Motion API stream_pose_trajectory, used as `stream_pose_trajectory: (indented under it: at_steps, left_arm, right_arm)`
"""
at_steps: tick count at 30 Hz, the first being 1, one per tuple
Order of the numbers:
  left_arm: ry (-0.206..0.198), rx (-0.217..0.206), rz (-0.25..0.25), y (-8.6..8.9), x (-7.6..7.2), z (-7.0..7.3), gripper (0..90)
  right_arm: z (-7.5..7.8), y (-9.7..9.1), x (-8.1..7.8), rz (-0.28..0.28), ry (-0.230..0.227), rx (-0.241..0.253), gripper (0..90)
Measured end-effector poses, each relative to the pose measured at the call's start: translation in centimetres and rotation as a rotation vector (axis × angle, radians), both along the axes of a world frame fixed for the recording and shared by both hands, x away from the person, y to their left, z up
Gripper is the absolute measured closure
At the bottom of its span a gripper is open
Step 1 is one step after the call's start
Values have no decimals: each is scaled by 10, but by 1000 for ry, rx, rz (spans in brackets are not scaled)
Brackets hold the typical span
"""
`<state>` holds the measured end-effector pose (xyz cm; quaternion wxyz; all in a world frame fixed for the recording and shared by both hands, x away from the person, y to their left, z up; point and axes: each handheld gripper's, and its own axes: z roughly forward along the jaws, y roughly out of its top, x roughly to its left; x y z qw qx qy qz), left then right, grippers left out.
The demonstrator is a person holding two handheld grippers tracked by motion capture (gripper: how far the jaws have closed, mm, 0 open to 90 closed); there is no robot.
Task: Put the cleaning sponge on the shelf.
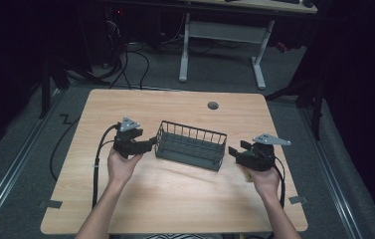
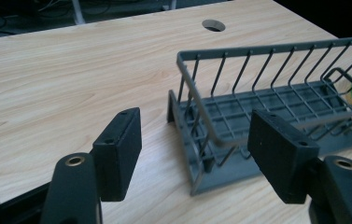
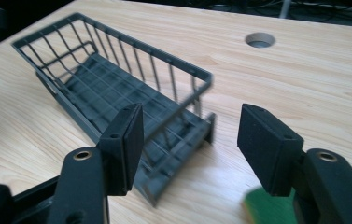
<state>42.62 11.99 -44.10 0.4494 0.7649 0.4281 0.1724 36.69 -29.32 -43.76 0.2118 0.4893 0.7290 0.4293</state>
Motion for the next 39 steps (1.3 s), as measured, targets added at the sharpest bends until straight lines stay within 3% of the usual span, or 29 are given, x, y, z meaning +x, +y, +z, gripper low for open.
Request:
stream_pose_trajectory:
  at_steps: [4,6,11,13,20,25,29,39]
  left_arm:
    - [2,-26,15,10,-7,-5,353]
    - [0,-27,28,17,-13,-9,352]
    - [20,-1,60,29,-27,-26,352]
    - [37,15,83,38,-36,-39,352]
    - [90,32,147,56,-46,-66,343]
    - [123,60,194,66,-51,-85,333]
    - [128,97,217,67,-52,-92,329]
    - [104,121,226,64,-52,-95,294]
  right_arm:
    - [-4,-9,-6,-13,-45,-4,399]
    - [-9,-20,-10,-32,-28,-35,384]
    - [-14,-38,-14,-59,-10,-52,358]
    - [-18,-48,-17,-66,7,-64,344]
    - [-28,-57,-16,-84,23,-86,291]
    - [-41,-60,-8,-86,72,-111,248]
    - [-51,-63,-3,-94,98,-121,236]
    - [-66,-59,8,-95,136,-163,205]
